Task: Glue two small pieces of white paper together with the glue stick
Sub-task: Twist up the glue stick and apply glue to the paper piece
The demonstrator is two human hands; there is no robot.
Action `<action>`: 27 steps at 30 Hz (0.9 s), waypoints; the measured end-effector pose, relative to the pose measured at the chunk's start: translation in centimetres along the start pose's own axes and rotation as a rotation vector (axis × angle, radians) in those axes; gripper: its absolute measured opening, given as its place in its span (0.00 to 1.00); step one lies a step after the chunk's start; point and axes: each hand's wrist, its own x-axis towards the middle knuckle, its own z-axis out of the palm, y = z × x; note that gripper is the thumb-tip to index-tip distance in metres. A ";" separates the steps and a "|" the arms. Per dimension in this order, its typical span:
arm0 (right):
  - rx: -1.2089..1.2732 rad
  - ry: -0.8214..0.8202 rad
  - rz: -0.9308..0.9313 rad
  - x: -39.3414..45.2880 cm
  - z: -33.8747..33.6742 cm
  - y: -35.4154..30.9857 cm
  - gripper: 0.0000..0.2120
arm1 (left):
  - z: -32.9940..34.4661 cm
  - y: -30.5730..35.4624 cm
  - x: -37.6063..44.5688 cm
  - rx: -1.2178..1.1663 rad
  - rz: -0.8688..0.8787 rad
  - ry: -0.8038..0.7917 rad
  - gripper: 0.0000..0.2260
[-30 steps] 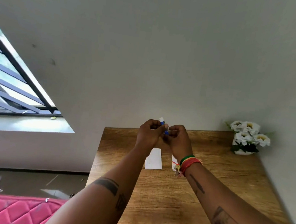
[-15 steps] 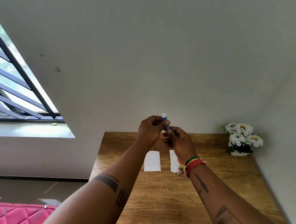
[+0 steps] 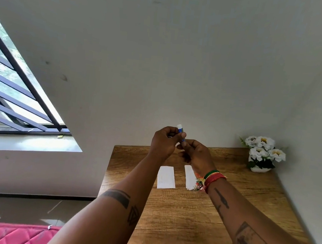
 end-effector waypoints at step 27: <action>0.222 -0.026 0.092 0.7 -0.4 0.2 0.13 | -0.1 0.0 0.6 0.034 0.009 0.026 0.12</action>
